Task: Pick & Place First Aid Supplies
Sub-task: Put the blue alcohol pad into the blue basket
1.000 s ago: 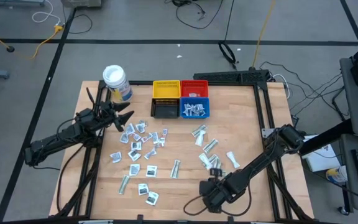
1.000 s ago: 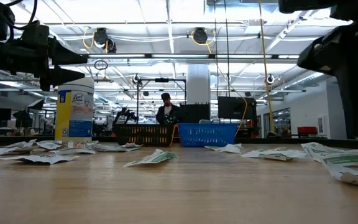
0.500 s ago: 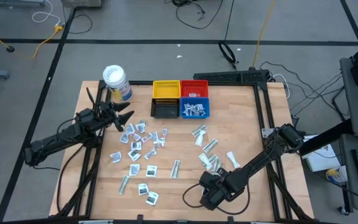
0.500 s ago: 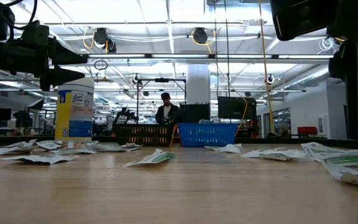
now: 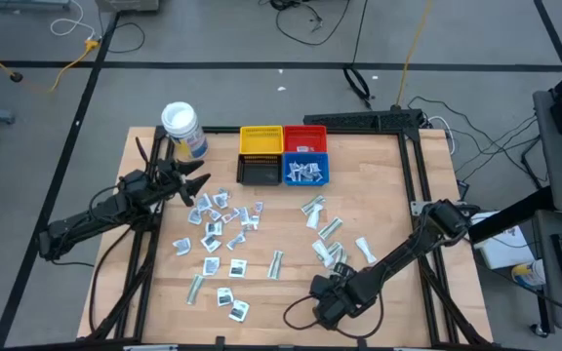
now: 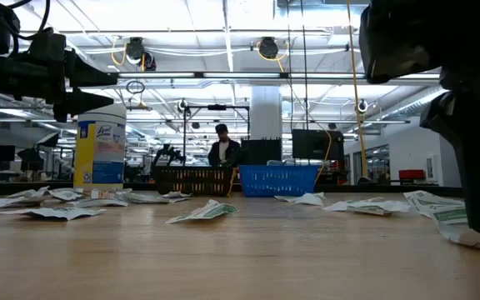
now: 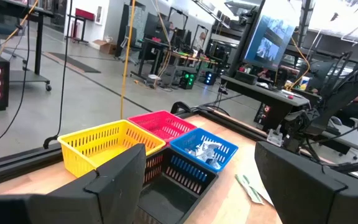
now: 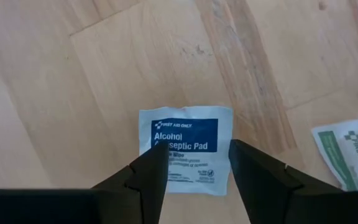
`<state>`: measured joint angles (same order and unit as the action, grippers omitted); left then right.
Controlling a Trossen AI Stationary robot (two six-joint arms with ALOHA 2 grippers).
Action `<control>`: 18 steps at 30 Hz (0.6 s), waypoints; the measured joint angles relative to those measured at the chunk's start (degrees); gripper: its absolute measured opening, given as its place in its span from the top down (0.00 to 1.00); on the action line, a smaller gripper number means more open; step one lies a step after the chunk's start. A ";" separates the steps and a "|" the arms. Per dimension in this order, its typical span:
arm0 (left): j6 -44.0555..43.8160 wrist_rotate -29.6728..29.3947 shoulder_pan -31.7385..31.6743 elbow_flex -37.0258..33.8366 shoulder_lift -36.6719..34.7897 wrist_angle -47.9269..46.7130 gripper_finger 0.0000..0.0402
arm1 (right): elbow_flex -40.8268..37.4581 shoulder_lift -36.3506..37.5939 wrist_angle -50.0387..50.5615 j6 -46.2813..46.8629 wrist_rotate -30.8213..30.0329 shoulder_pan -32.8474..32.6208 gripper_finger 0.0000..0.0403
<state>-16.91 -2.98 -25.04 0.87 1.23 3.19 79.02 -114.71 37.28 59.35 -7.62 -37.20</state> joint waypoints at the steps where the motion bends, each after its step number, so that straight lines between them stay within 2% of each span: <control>1: 0.00 -0.02 0.01 -0.01 -0.02 -0.01 0.24 | 0.05 -0.09 -0.01 -0.14 0.17 0.07 0.58; 6: 0.01 -0.02 0.00 0.02 0.00 -0.01 0.24 | 0.03 -0.20 0.23 -0.15 0.16 0.07 0.67; 13: 0.02 -0.02 0.00 0.00 -0.01 -0.01 0.24 | -0.02 -0.31 -0.72 -1.94 1.00 0.12 0.97; 18: 0.02 -0.02 0.00 -0.01 -0.01 -0.01 0.24 | -0.08 -0.33 -1.28 -2.01 1.60 0.46 0.99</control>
<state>-16.88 -3.01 -25.04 0.86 1.21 3.18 78.94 -115.04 36.00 57.34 -6.02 -36.74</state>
